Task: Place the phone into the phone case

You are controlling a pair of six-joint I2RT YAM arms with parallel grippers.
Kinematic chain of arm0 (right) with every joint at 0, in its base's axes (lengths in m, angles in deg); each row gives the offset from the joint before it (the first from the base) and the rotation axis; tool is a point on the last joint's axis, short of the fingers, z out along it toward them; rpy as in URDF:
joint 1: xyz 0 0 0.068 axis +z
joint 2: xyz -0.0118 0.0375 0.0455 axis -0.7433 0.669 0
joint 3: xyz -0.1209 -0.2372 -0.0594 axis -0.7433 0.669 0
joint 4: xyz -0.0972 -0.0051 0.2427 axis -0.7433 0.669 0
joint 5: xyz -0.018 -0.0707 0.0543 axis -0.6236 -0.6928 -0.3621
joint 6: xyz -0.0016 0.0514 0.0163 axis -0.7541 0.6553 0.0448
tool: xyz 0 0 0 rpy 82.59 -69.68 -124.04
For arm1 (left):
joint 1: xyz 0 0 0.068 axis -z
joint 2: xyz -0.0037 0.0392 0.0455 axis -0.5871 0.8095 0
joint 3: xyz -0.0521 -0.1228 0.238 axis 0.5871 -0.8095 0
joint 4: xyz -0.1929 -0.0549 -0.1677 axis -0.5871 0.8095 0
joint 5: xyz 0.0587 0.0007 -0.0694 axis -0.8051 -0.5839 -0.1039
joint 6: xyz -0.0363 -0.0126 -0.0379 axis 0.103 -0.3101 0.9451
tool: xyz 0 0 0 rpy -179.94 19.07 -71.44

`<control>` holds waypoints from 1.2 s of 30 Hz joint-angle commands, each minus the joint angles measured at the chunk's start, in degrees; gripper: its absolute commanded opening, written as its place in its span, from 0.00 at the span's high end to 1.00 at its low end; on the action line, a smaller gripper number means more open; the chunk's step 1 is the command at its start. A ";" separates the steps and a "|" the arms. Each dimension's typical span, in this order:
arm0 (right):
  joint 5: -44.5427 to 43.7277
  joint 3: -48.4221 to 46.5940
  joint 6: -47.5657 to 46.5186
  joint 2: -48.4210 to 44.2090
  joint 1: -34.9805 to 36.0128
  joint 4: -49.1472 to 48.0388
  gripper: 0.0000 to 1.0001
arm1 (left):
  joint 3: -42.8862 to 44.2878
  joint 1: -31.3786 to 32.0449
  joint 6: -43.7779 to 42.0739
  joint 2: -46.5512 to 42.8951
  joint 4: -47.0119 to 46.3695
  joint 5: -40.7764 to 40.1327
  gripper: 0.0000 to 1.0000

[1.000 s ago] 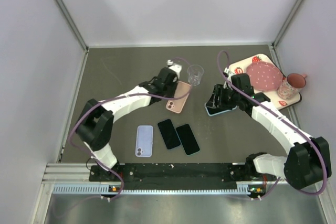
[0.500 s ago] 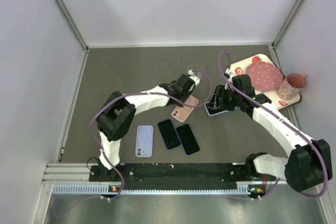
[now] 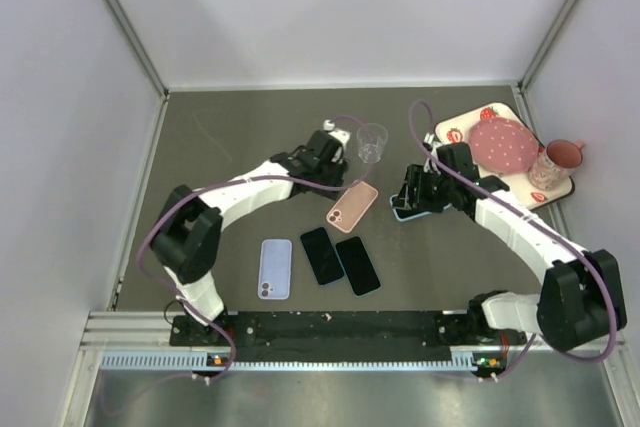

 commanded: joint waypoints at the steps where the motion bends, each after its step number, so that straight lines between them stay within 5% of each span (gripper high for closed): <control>1: 1.06 -2.94 -0.94 3.86 -0.46 -4.37 0.46 | -7.77 -5.58 9.82 -5.77 -2.05 14.10 0.43; 11: 0.54 -9.26 0.03 17.66 0.77 -9.74 0.46 | -21.58 -9.46 19.05 -9.82 -13.83 31.53 0.49; 26: 1.84 -18.41 1.69 33.76 0.77 -16.51 0.45 | -20.89 -8.76 23.19 -1.22 -18.68 35.76 0.53; 36: 10.55 -9.02 5.12 32.54 0.94 -23.54 0.46 | -17.29 -8.93 23.81 3.71 -20.00 34.71 0.54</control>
